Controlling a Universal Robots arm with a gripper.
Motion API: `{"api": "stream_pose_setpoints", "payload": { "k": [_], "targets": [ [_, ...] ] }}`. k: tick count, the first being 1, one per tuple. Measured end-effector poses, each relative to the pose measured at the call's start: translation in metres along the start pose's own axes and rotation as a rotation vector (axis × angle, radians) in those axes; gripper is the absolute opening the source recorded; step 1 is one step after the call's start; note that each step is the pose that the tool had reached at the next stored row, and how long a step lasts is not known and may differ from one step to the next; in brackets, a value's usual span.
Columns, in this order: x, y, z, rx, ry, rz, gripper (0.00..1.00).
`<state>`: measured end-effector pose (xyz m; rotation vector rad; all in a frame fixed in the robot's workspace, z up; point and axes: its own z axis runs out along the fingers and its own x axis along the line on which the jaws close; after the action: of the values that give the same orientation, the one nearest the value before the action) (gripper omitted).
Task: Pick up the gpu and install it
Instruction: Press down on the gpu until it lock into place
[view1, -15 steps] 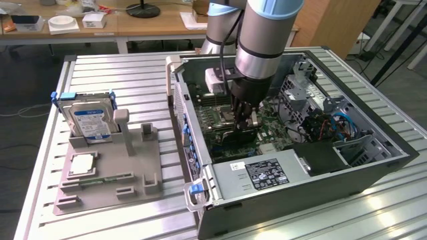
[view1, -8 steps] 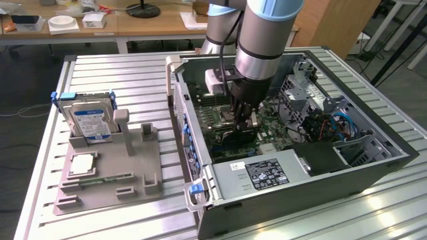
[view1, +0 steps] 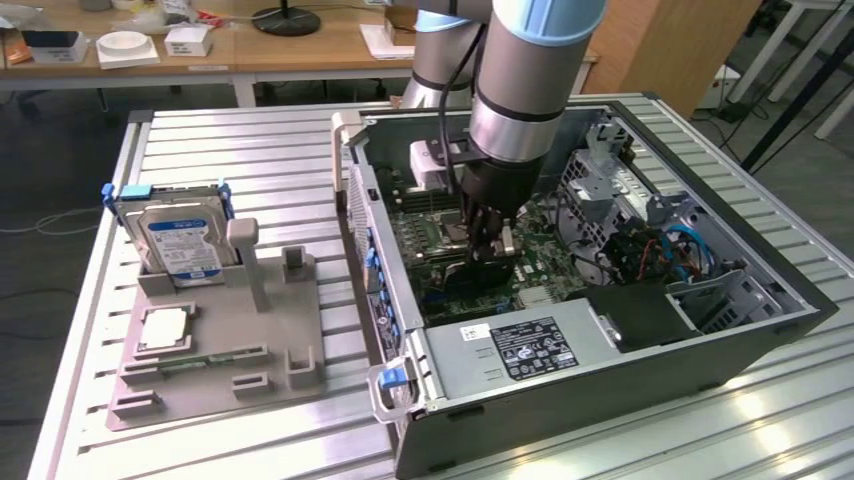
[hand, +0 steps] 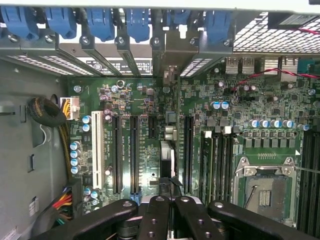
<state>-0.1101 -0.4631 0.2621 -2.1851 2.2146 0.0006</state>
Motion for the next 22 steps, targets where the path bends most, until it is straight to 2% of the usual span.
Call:
{"api": "stream_pose_setpoints", "payload": {
  "k": [22],
  "targets": [
    [0.0001,0.0001,0.0031,-0.0001,0.0003,0.000,0.11]
  ]
}}
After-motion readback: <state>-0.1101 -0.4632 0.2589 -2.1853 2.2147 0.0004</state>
